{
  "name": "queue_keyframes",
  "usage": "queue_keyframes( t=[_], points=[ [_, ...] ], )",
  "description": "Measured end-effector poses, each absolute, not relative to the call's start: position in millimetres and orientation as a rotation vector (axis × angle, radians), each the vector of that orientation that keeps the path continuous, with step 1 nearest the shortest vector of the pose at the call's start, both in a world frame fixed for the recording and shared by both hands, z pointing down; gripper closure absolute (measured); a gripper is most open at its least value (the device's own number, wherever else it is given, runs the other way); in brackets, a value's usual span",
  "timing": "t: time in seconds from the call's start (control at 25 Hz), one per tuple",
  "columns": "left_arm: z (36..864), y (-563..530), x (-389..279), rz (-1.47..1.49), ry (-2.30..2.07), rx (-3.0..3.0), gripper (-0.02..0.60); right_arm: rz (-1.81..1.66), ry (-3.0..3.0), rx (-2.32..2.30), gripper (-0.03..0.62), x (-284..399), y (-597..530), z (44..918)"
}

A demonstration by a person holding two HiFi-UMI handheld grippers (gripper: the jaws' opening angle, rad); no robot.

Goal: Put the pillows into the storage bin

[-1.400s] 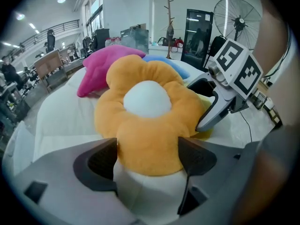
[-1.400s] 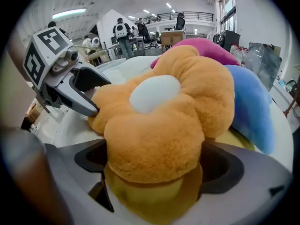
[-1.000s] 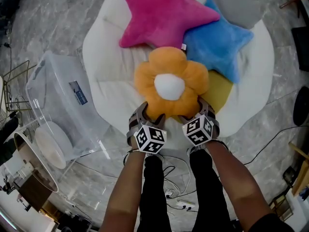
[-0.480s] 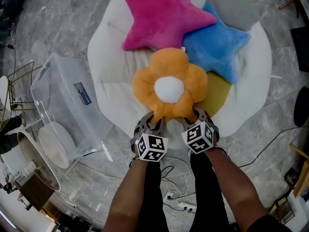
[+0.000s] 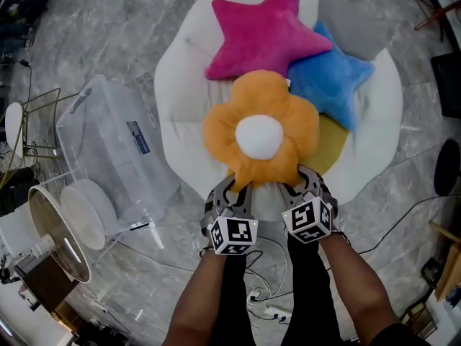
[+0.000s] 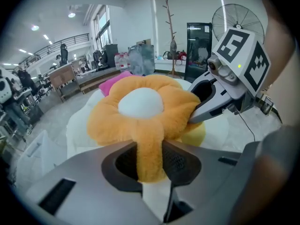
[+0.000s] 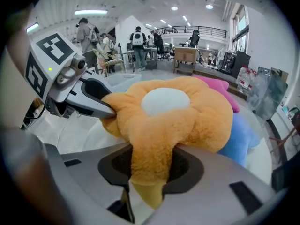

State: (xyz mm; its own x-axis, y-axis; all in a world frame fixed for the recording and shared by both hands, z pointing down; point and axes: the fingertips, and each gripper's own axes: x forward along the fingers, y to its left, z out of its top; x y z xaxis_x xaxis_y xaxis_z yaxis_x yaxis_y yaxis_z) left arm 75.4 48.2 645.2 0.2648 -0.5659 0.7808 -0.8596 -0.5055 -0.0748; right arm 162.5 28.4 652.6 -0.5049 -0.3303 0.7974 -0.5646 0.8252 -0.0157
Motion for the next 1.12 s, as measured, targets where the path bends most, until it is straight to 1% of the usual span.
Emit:
queue_keyframes(
  t=[0.28, 0.72, 1.12],
  points=[
    [610.3, 58.9, 18.8, 1.076, -1.401, 2.177, 0.465, 0.254, -2.189, 0.642, 0.424, 105.8, 34.2, 617.5],
    [582.1, 110.2, -121.8, 1.021, -1.646, 1.991, 0.462, 0.132, -2.267, 0.473, 0.421, -41.8, 66.9, 586.6],
    [569.6, 173.9, -264.5, 0.996, -1.789, 1.786, 0.453, 0.074, -2.311, 0.254, 0.418, -193.5, 116.2, 571.9]
  ],
)
